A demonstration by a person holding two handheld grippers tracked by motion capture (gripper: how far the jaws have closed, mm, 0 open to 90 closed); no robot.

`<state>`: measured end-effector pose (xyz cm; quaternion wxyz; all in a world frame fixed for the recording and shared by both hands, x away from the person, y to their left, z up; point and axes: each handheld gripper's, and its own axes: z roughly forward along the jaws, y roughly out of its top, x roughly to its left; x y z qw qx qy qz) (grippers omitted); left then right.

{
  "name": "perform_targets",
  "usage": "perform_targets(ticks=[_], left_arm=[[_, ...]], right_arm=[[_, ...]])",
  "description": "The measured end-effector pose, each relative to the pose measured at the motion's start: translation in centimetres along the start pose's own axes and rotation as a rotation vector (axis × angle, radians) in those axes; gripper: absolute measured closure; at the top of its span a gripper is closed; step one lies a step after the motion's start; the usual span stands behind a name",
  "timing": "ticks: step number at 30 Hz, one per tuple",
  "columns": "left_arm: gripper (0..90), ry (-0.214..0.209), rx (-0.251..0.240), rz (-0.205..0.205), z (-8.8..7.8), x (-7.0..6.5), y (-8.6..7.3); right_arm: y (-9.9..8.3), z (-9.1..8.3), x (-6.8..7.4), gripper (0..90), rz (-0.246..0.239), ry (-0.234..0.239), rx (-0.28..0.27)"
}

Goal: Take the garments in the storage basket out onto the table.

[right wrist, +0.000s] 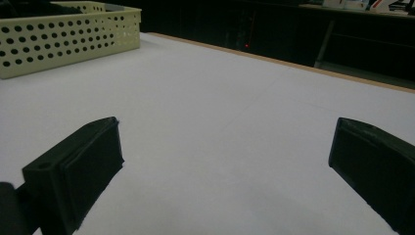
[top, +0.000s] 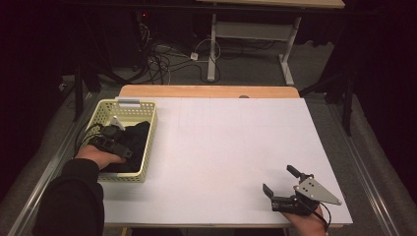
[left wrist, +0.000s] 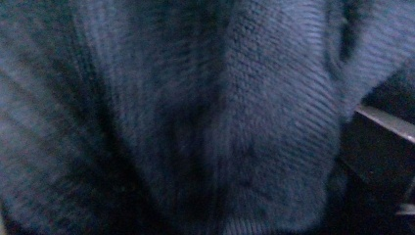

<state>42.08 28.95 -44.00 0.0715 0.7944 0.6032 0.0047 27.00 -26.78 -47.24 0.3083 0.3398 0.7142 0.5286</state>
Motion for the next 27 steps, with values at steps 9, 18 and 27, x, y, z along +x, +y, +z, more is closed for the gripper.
perform_targets(ticks=[9,18,27], left_arm=[[0.0,0.060,0.061,0.017,1.0,-0.3,1.3],[2.8,0.048,0.018,0.017,1.3,-0.1,1.3],[26.8,0.049,-0.066,0.050,0.3,0.0,0.4]], right_arm=[[-0.1,0.2,0.2,0.1,-0.004,0.002,0.010],[-0.2,0.3,0.0,0.1,-0.001,0.004,0.014],[-0.5,0.4,-0.1,0.3,0.011,-0.005,0.024]])
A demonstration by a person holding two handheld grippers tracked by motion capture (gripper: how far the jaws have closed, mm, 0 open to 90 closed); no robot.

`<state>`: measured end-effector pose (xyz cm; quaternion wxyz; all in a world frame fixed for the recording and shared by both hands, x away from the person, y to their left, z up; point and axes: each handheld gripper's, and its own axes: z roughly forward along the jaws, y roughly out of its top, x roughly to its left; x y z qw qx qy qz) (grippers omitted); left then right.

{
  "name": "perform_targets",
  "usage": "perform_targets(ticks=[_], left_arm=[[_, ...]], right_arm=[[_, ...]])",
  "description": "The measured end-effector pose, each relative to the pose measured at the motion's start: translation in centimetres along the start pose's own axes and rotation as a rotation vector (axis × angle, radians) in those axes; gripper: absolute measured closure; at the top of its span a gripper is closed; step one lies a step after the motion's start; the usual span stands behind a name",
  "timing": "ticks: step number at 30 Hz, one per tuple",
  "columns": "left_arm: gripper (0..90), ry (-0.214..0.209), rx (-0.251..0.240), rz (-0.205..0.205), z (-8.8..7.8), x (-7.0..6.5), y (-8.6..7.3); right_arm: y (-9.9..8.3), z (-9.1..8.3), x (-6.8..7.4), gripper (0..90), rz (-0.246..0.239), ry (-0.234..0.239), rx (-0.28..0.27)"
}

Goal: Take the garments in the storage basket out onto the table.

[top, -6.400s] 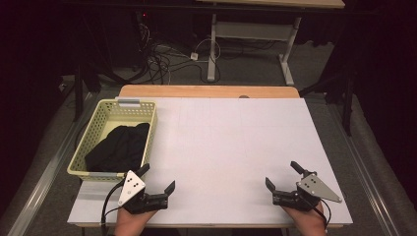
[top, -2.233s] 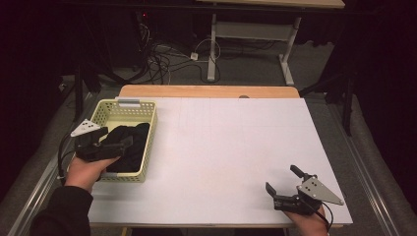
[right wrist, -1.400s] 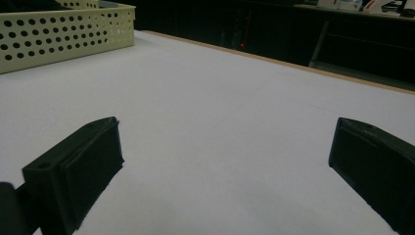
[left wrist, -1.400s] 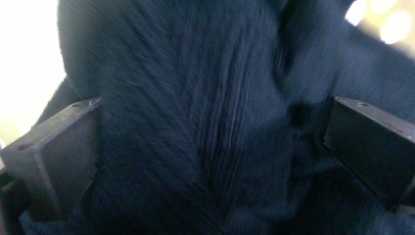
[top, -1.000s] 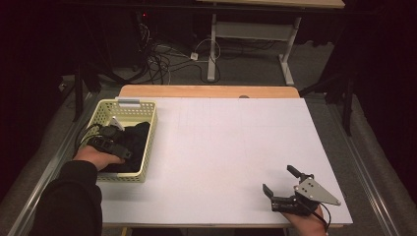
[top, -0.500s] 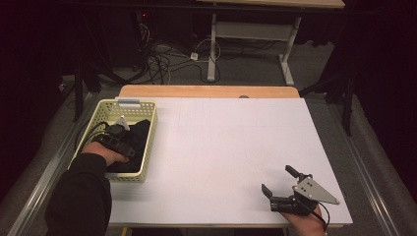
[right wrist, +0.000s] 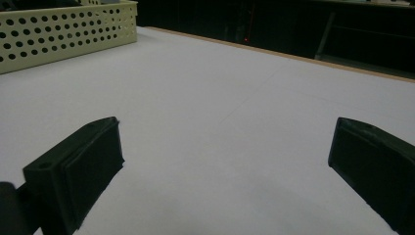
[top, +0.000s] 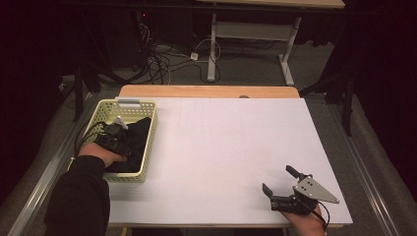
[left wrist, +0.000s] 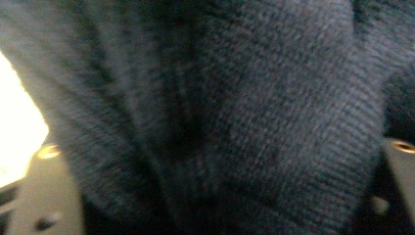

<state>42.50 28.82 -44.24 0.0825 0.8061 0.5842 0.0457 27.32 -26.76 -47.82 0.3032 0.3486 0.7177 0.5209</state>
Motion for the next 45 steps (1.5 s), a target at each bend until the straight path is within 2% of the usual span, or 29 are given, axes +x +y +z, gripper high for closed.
perform_targets(ticks=[3,9,18,27,33,38,45], left_arm=[[33.3,-0.005,-0.018,0.013,-0.4,0.2,-0.2],[41.0,-0.024,-0.010,0.029,-1.2,0.5,-0.3],[42.0,-0.052,0.012,0.013,-2.6,1.0,-0.1],[42.0,-0.057,0.052,0.004,-4.8,1.2,0.1],[41.9,-0.063,0.054,-0.001,-6.1,1.4,0.2],[41.3,-0.056,0.064,-0.014,-6.5,1.5,0.3],[41.3,-0.070,0.060,-0.014,-6.9,1.5,0.3]], right_arm=[[0.0,0.0,0.0,0.3,0.000,0.000,0.000],[0.0,-0.2,-0.3,0.3,0.008,-0.007,-0.005],[0.1,-0.4,-0.4,0.4,0.014,-0.013,-0.015],[0.2,-0.5,-0.4,0.4,0.011,-0.013,-0.020],[0.3,-0.6,-0.4,0.4,0.016,-0.013,-0.025],[0.3,-0.5,-0.4,0.4,0.015,-0.012,-0.026],[0.4,-0.6,-0.4,0.4,0.011,-0.013,-0.027]])
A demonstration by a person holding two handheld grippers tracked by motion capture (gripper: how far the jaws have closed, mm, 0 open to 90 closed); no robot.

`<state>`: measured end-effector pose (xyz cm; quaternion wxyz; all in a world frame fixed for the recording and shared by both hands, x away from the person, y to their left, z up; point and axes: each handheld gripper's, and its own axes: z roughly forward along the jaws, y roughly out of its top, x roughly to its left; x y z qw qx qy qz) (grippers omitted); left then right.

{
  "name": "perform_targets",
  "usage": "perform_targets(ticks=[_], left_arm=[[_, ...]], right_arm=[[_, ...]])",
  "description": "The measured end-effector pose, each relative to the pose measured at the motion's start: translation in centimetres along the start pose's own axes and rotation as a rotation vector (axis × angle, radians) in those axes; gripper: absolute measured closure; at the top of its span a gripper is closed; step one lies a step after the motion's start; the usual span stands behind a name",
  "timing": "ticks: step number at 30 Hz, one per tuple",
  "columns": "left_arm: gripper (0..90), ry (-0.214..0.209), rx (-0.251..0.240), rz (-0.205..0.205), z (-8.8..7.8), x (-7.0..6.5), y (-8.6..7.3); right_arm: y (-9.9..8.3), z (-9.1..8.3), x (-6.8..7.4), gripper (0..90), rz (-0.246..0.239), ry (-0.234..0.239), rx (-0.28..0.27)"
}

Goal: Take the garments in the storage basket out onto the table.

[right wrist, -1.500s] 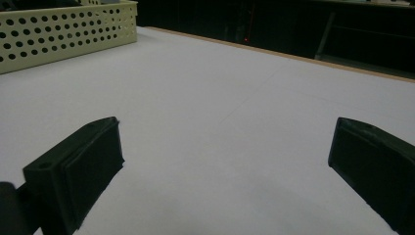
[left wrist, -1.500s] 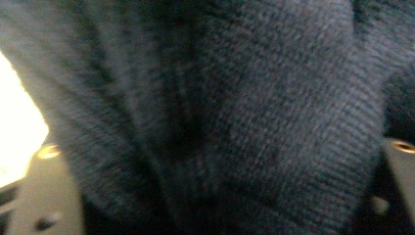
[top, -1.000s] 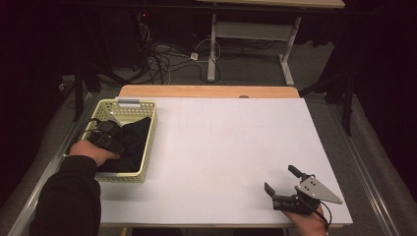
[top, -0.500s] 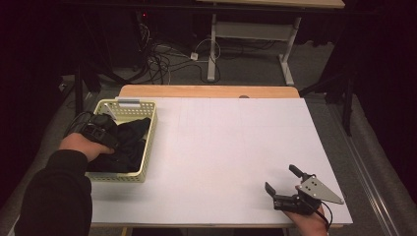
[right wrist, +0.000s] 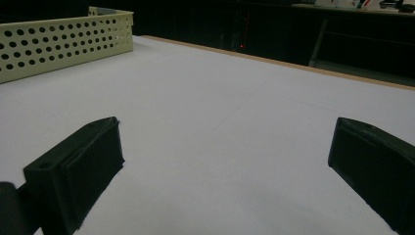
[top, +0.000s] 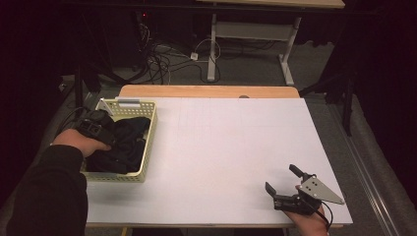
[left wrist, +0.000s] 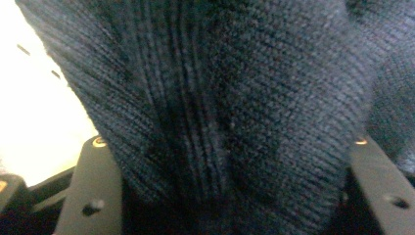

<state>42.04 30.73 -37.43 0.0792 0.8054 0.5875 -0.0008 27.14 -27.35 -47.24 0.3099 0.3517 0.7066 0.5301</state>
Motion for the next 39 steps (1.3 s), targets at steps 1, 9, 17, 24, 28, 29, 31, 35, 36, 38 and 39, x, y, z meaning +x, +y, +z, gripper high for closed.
perform_targets(ticks=[1,9,17,24,28,29,31,35,36,38,39], left_arm=[[41.3,0.000,0.000,-0.004,-0.1,0.0,0.0],[41.3,0.020,0.038,-0.037,-0.8,-0.2,0.3],[41.4,0.017,0.040,-0.030,-2.5,-0.7,1.0],[41.3,0.032,0.061,0.013,-3.6,-1.5,1.5],[41.3,0.036,0.070,0.022,-3.9,-1.9,1.6],[41.3,0.039,0.074,0.022,-4.0,-2.0,1.7],[41.3,0.046,0.086,0.029,-4.2,-2.2,1.8],[41.3,0.051,0.095,0.036,-4.7,-2.6,1.9],[41.3,0.057,0.096,0.035,-4.9,-2.7,1.9],[41.2,0.069,0.112,0.045,-5.0,-3.0,2.0],[41.1,0.075,0.122,0.053,-5.0,-3.3,2.0]], right_arm=[[0.0,0.0,0.0,0.4,0.001,-0.001,0.000],[0.0,-0.1,0.0,0.4,0.004,-0.003,-0.002],[0.0,-0.1,0.0,0.4,0.005,-0.004,-0.002],[0.0,-0.1,-0.1,0.4,0.006,-0.004,-0.005],[0.0,-0.1,0.0,0.4,0.006,-0.004,-0.005],[0.0,-0.1,0.0,0.4,0.007,-0.003,-0.004],[0.0,-0.1,0.0,0.4,0.007,-0.002,-0.002],[0.0,-0.1,0.0,0.4,0.007,-0.003,-0.003],[0.0,0.0,0.0,0.4,0.007,-0.003,-0.004],[0.0,0.0,0.0,0.4,0.007,-0.002,-0.004],[0.0,0.0,0.0,0.4,0.006,-0.003,-0.005]])
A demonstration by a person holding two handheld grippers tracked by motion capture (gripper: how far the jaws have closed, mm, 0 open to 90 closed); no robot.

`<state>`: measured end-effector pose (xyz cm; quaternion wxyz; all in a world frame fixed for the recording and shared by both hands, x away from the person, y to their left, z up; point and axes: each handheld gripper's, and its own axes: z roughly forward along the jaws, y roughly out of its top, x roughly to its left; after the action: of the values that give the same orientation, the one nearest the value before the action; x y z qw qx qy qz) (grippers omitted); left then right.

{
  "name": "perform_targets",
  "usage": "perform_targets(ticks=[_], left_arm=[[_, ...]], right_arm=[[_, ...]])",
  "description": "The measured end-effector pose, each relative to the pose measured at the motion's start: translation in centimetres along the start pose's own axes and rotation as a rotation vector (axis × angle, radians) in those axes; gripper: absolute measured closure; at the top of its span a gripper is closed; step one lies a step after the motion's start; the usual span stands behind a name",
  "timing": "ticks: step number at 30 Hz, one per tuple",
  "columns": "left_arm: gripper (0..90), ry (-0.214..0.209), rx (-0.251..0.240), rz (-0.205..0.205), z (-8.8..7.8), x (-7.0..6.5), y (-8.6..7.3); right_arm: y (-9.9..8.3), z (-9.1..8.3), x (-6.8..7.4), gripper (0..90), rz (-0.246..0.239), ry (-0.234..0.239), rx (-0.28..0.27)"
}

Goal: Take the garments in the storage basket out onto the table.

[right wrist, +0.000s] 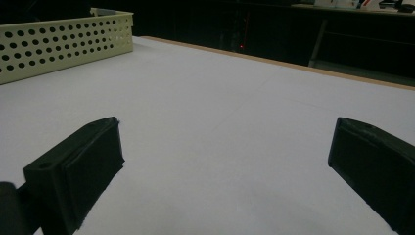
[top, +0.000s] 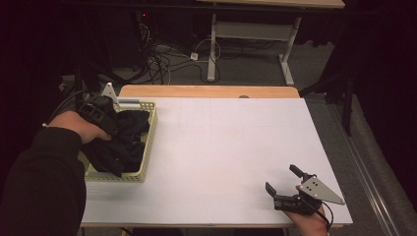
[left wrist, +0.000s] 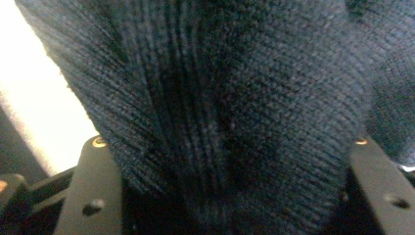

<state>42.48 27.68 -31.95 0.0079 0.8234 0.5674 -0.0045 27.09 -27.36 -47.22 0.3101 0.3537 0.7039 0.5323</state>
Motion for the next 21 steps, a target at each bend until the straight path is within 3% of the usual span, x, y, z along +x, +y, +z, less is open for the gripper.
perform_targets(ticks=[12,21], left_arm=[[40.9,0.028,0.006,0.022,-1.4,-1.3,0.2],[41.0,0.046,0.010,0.061,-2.5,-2.3,0.6]], right_arm=[[0.1,-0.1,0.0,0.4,0.002,0.000,-0.004],[0.0,0.0,0.1,0.4,-0.001,0.001,0.004]])
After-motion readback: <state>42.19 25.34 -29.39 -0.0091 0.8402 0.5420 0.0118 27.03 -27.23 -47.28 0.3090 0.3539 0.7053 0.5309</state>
